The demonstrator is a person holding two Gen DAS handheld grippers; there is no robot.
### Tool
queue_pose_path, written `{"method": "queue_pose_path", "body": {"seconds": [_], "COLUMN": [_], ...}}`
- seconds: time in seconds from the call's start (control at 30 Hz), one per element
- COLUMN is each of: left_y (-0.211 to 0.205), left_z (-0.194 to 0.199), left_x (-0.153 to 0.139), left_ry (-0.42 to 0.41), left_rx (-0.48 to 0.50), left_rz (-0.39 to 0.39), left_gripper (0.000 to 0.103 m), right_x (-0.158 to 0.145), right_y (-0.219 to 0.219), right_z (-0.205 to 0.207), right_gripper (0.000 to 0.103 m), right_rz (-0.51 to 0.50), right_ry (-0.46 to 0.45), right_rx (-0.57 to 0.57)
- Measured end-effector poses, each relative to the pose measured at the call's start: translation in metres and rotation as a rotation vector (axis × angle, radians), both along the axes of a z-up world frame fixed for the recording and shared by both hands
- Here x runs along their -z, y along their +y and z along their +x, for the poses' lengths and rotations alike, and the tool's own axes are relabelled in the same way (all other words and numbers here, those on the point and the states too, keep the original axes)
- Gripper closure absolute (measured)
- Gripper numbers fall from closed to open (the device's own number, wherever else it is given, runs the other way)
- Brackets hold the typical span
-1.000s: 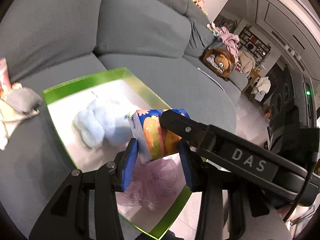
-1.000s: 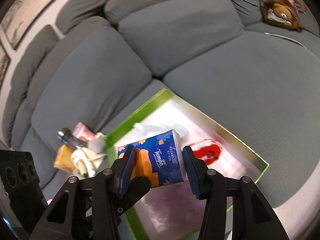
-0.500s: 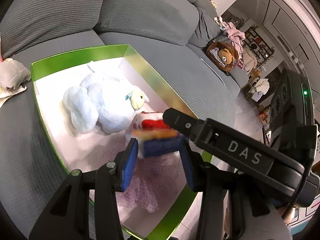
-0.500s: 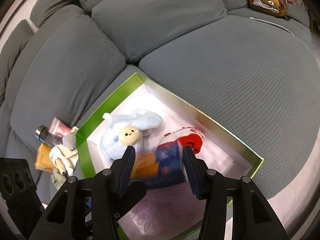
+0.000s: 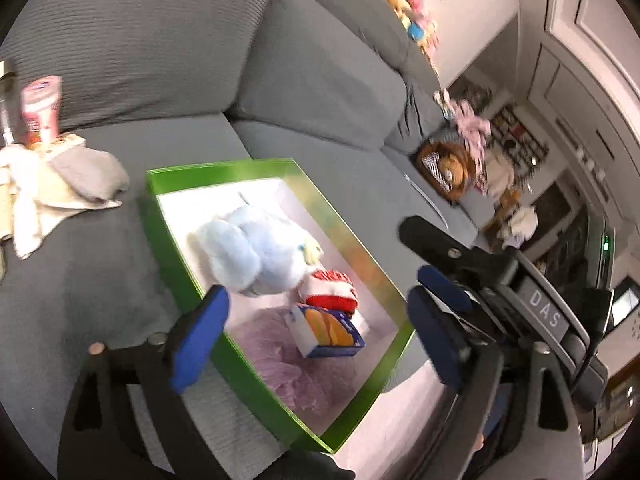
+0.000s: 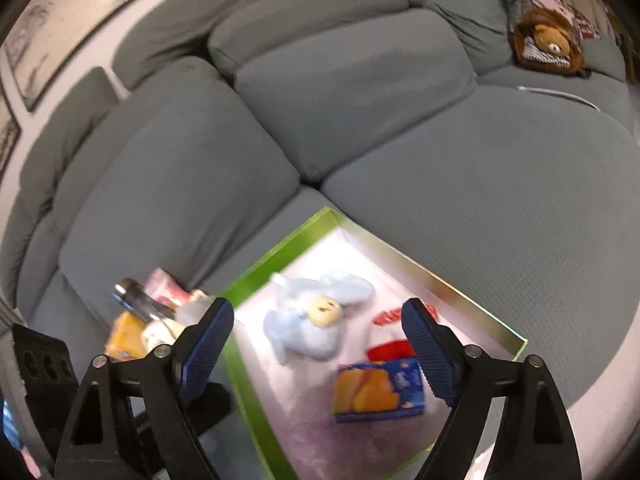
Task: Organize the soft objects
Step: 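Carry the blue tissue pack into the green box and open the right gripper, then move the right gripper to the beige tree-print tissue pack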
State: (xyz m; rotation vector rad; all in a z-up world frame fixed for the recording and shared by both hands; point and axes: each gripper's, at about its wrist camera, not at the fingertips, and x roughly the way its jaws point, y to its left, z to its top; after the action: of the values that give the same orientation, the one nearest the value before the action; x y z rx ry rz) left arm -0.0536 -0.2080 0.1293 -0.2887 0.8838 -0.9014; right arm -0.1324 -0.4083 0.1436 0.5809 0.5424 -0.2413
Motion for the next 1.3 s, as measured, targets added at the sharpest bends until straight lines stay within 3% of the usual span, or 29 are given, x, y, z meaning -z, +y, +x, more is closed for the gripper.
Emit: {"method": "queue_pose_path", "body": {"seconds": [0.1, 0.2, 0.37, 0.57, 0.7, 0.83, 1.0, 1.17, 1.3], "left_y": [0.025, 0.052, 0.093, 0.145, 0.184, 0.218, 0.239, 0.257, 0.269], "left_z": [-0.002, -0.004, -0.001, 0.0, 0.006, 0.016, 0.023, 0.029, 0.028], "left_x": [-0.007, -0.015, -0.017, 0.001, 0.027, 0.059, 0.075, 0.085, 0.082], "left_ry": [-0.025, -0.065, -0.089, -0.098, -0.044, 0.051, 0.088, 0.122, 0.104], "left_rx": [-0.059, -0.132, -0.243, -0.374, -0.467, -0.562, -0.646, -0.715, -0.758], "left_rz": [-0.002, 0.021, 0.073, 0.17, 0.187, 0.175, 0.174, 0.189, 0.199], "left_gripper": [0.001, 0.001, 0.001, 0.001, 0.001, 0.001, 0.002, 0.002, 0.002], "right_x": [-0.008, -0.014, -0.021, -0.022, -0.019, -0.011, 0.006, 0.013, 0.022], "right_y": [0.008, 0.017, 0.038, 0.06, 0.075, 0.095, 0.133, 0.175, 0.196], "right_z": [-0.001, 0.002, 0.009, 0.022, 0.033, 0.049, 0.082, 0.143, 0.219], "right_gripper": [0.012, 0.002, 0.0, 0.0, 0.0, 0.0, 0.0, 0.001, 0.024], "right_rz": [0.001, 0.003, -0.007, 0.013, 0.018, 0.015, 0.033, 0.012, 0.028], "right_ry": [-0.049, -0.091, -0.114, -0.109, -0.093, -0.062, 0.006, 0.123, 0.239], "right_rx": [-0.017, -0.049, -0.117, -0.165, -0.196, -0.227, -0.312, -0.356, -0.388]}}
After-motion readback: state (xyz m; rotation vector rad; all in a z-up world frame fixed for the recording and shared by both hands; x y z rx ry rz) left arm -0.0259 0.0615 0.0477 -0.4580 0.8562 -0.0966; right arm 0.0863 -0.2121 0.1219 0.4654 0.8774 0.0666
